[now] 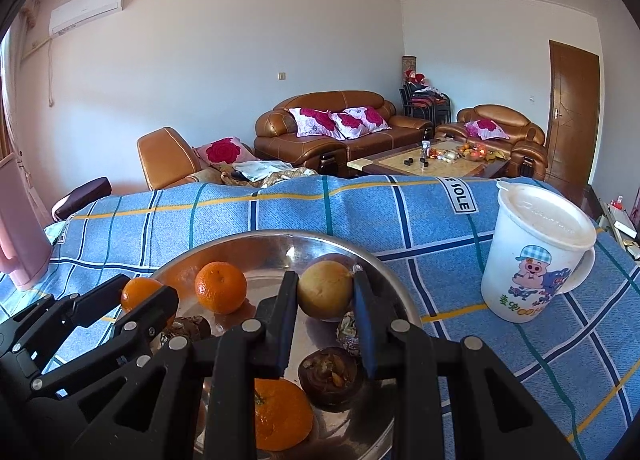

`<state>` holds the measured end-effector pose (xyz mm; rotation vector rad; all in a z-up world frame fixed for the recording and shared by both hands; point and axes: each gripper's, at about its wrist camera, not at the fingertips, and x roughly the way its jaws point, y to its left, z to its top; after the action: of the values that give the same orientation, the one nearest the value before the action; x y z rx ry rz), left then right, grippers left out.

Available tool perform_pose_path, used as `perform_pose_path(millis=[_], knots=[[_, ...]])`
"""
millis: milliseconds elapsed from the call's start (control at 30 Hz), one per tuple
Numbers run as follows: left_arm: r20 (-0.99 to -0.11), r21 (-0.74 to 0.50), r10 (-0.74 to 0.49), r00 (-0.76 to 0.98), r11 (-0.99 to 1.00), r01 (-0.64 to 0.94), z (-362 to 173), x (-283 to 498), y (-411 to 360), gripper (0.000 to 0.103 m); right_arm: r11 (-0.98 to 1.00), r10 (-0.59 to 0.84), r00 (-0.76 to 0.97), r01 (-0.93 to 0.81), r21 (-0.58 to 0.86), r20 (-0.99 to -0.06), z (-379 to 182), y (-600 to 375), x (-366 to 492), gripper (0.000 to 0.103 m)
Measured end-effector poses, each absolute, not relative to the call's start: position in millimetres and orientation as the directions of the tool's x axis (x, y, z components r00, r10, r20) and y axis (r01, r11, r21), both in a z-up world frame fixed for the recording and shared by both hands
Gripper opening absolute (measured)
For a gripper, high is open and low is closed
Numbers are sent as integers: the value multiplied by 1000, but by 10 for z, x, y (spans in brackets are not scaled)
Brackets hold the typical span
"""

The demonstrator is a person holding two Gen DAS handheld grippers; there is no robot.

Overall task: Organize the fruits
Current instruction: 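Lower the held orange and tan fruit into the steel plate with both grippers, then open the right gripper to release the tan fruit while the left gripper releases the orange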

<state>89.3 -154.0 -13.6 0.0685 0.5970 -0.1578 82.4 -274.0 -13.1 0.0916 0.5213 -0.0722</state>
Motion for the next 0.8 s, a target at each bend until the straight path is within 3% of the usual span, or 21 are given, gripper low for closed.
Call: perform_pose_path(millis=[533,800], knots=[[-582,76,-54,812,990,120,-200,1000,-1570,42,984,91,761,30,175,-642,-350,-2754,1170,29],[-594,87,-34,804,991,106,-228,1046,-1556,42,984,96,756,28,178,-648,-380,-2734,1158,30]])
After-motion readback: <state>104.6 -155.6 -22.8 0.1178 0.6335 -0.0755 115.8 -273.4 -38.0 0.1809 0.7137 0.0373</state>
